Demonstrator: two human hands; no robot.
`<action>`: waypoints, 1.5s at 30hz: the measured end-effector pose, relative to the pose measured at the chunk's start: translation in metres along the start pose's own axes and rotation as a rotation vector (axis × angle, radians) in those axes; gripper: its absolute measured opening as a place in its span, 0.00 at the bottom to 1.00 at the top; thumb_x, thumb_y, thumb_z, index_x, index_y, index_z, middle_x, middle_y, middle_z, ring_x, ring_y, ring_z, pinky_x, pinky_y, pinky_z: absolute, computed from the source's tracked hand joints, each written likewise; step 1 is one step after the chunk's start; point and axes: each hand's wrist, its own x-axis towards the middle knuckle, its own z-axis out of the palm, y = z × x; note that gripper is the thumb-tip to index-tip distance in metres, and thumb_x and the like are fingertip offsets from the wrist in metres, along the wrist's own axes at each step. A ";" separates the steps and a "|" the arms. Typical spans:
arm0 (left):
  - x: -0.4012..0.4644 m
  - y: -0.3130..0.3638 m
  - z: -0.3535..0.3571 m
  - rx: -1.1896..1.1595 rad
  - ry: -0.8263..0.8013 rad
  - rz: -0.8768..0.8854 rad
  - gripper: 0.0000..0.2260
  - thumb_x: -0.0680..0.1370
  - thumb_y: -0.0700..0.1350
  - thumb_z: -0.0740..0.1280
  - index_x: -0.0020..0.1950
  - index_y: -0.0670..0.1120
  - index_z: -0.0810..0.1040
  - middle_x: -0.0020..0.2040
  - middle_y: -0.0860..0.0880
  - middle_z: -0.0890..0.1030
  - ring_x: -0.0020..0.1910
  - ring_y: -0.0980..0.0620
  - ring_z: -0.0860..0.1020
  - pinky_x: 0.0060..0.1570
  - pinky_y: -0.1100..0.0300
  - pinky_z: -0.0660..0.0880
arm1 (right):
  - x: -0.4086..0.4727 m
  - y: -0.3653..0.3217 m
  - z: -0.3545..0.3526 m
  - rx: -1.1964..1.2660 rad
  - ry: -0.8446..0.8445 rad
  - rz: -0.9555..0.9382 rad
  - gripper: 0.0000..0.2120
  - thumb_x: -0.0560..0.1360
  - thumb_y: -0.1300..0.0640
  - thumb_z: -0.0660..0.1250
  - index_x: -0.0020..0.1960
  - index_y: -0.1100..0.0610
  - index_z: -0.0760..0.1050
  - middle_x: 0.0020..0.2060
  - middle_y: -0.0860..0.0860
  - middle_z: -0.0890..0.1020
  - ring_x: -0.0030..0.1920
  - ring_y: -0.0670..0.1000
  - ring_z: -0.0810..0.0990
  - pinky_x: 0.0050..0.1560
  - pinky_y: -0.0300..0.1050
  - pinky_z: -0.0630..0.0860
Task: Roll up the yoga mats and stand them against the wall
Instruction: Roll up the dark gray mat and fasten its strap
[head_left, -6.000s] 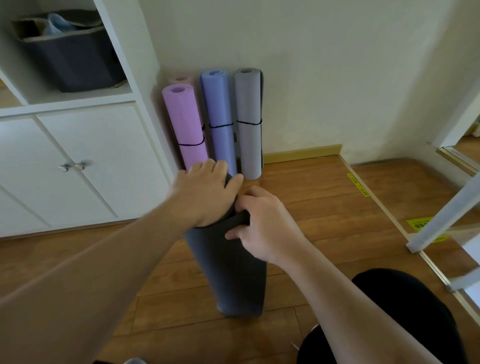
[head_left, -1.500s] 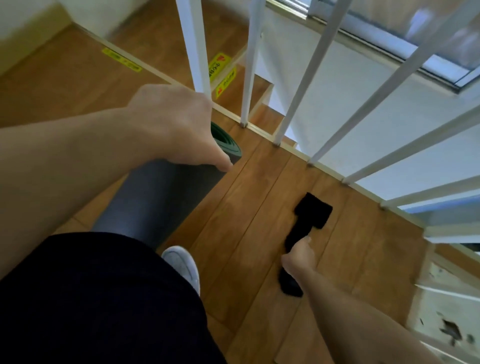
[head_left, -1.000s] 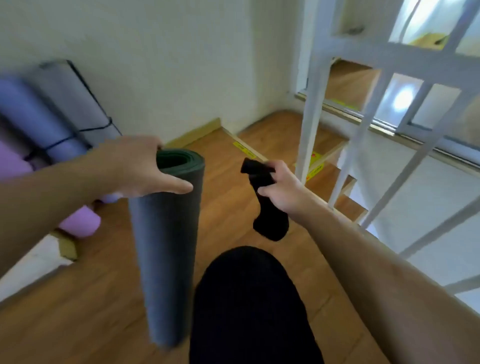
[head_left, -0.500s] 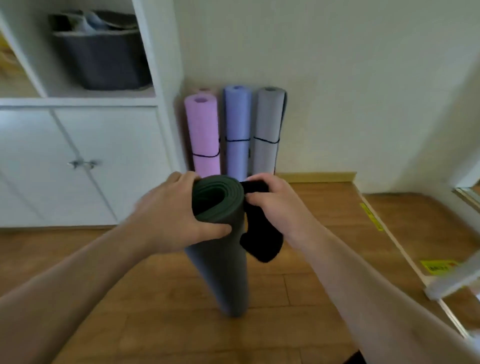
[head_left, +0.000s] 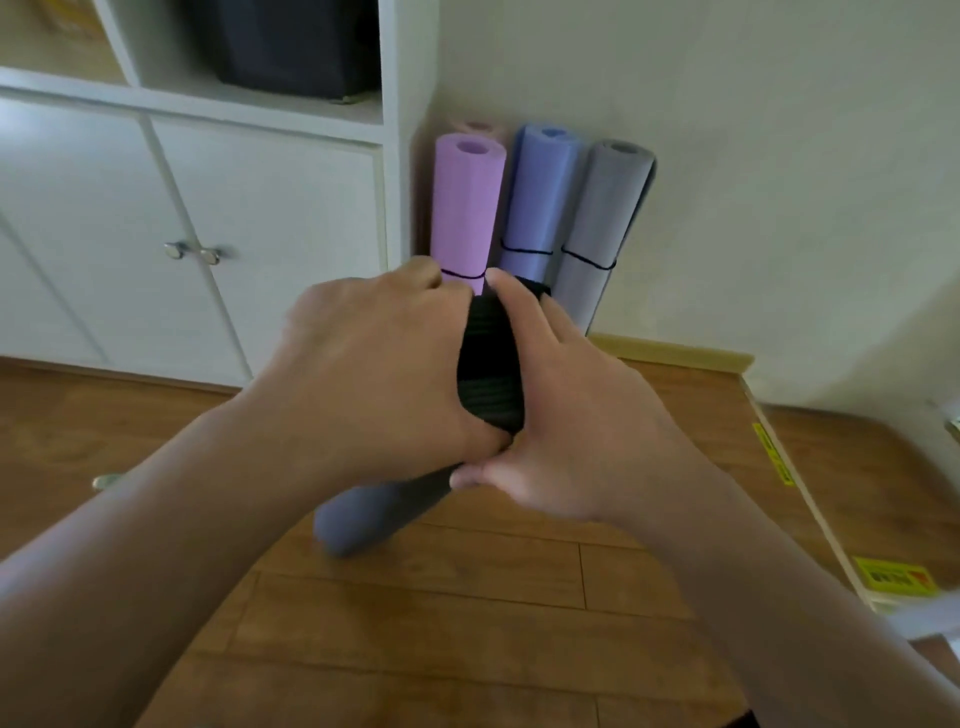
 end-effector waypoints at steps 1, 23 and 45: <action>0.002 0.003 0.003 0.011 -0.014 0.010 0.36 0.59 0.77 0.69 0.59 0.59 0.71 0.47 0.58 0.70 0.40 0.58 0.74 0.39 0.57 0.72 | 0.000 0.004 0.003 0.006 -0.012 -0.004 0.72 0.57 0.32 0.85 0.84 0.40 0.38 0.77 0.40 0.62 0.70 0.54 0.76 0.61 0.59 0.80; -0.012 -0.017 0.153 -0.429 -0.250 0.198 0.57 0.52 0.79 0.76 0.76 0.64 0.58 0.69 0.63 0.60 0.71 0.57 0.57 0.75 0.49 0.62 | -0.035 0.102 0.049 0.379 -0.099 -0.101 0.51 0.54 0.50 0.90 0.71 0.43 0.68 0.63 0.36 0.72 0.67 0.43 0.74 0.65 0.52 0.76; -0.034 0.049 0.190 -0.289 -0.220 0.087 0.43 0.72 0.62 0.75 0.78 0.48 0.57 0.71 0.53 0.69 0.70 0.51 0.70 0.59 0.54 0.77 | -0.042 0.101 0.026 0.004 -0.556 0.242 0.63 0.60 0.21 0.74 0.84 0.43 0.50 0.75 0.41 0.63 0.75 0.48 0.65 0.71 0.53 0.72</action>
